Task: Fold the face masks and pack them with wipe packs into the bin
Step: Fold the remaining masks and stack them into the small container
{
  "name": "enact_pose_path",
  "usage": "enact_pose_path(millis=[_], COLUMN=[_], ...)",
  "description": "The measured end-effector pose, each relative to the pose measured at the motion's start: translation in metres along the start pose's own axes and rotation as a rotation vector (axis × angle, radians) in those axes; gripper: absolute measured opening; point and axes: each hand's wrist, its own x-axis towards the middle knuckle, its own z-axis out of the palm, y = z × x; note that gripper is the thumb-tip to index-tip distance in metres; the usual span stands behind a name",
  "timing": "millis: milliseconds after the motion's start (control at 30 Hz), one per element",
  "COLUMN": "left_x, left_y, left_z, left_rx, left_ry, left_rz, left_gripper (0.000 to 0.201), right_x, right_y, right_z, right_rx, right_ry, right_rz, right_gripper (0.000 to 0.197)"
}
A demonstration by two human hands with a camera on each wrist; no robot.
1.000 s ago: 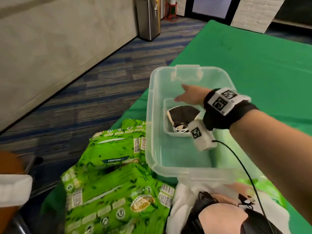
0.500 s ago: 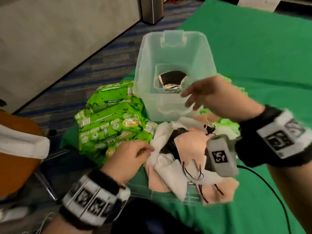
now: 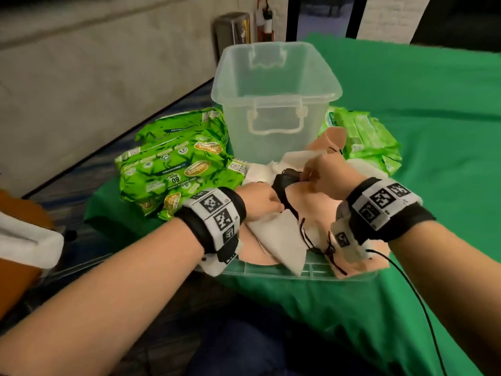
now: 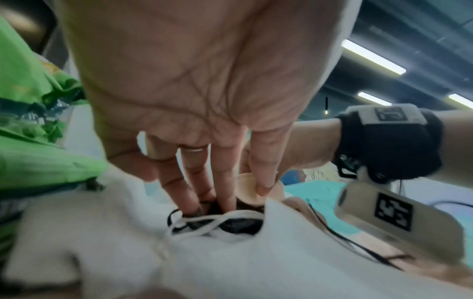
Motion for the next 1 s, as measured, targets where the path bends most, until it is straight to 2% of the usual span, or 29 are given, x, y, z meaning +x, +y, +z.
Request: enact_pose_path(millis=[67,133,200,333,433,567,667,800,867,933,1000], left_x=[-0.008,-0.019,-0.030,-0.045,-0.046,-0.041,-0.039,-0.039,-0.040,-0.041,-0.044], left_y=[0.000,-0.003,-0.005,0.000,0.004,0.005,0.004,0.003,0.001,-0.004,-0.009], left_z=[-0.003,-0.009,-0.017,-0.028,-0.028,-0.022,-0.019,-0.019,-0.020,-0.024,-0.027], left_rx=[-0.143,-0.305,-0.442,-0.626,-0.709,-0.817,-0.903,-0.950,-0.974,-1.001,-1.013], left_ry=[0.163,0.396,0.564,0.695,0.796,0.859,0.864,0.847,0.856,0.866,0.877], left_rz=[0.006,0.004,0.024,0.135,0.182,0.182,0.238,0.301,0.299,0.266,0.214], left_gripper=[0.024,0.019,0.021,0.030,0.037,0.038,0.037,0.037,0.037,0.037,0.029], right_x=[-0.011,-0.024,-0.036,-0.054,-0.061,-0.057,-0.050,-0.041,-0.033,-0.028,-0.028], right_y=[-0.002,-0.004,-0.004,-0.004,-0.016,-0.022,-0.023,-0.027,-0.027,-0.028,-0.030], right_z=[-0.004,-0.015,-0.031,-0.061,-0.063,-0.045,-0.034,-0.026,-0.026,-0.030,-0.039], right_rx=[0.026,0.064,0.168,0.608,0.658,0.536,0.585,0.873,0.824,0.680,0.566], right_ry=[0.085,0.208,0.332,0.491,0.385,0.148,0.049,0.024,0.060,0.125,0.167], right_rz=[0.001,0.030,0.063,0.038,-0.067,-0.140,-0.118,-0.103,-0.099,-0.104,-0.124], right_gripper=[0.015,0.014,0.009,0.014,0.025,0.010,0.005,0.007,0.012,0.017,0.020])
